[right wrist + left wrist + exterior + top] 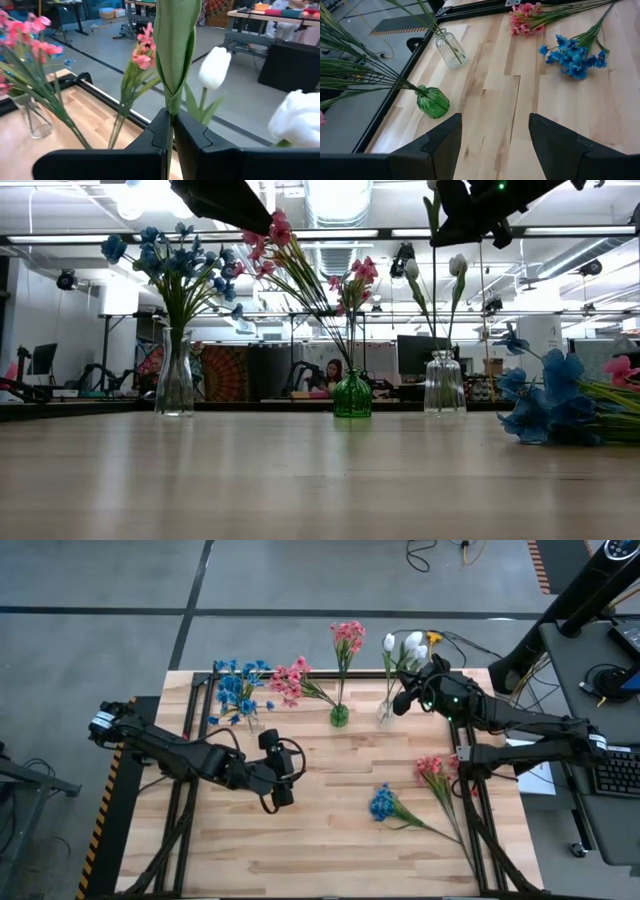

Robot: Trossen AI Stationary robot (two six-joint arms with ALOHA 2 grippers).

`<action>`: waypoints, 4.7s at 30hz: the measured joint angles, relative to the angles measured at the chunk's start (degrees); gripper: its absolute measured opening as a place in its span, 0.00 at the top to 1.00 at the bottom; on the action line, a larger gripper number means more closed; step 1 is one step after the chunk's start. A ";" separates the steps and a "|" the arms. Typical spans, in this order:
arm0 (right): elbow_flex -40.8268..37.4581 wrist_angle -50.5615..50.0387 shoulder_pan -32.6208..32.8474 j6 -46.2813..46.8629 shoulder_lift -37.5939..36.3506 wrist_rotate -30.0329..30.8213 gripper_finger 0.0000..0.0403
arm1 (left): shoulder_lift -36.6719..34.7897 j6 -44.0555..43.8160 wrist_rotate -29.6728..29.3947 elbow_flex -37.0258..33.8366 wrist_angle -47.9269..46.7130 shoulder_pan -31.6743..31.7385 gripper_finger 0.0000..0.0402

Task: Sort flowers into vase by color
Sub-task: Put the white flower into the right transparent vase, then put the pink flowers into the green vase

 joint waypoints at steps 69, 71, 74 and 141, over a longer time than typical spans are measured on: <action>10.47 -39.27 -0.10 23.29 1.26 -18.10 0.53 | 0.64 -0.90 -0.01 0.01 -2.26 0.02 0.47; 10.41 -39.59 1.24 24.78 1.41 -20.98 0.53 | 0.70 -3.25 2.82 0.00 -5.18 0.02 0.47; 10.37 -41.44 3.89 26.82 1.98 -23.12 0.54 | 0.72 -7.62 7.60 0.01 -9.28 0.01 0.47; 0.41 -62.73 40.32 74.29 35.77 -40.49 0.27 | 3.23 -21.68 1.00 0.01 -13.87 -5.16 0.47</action>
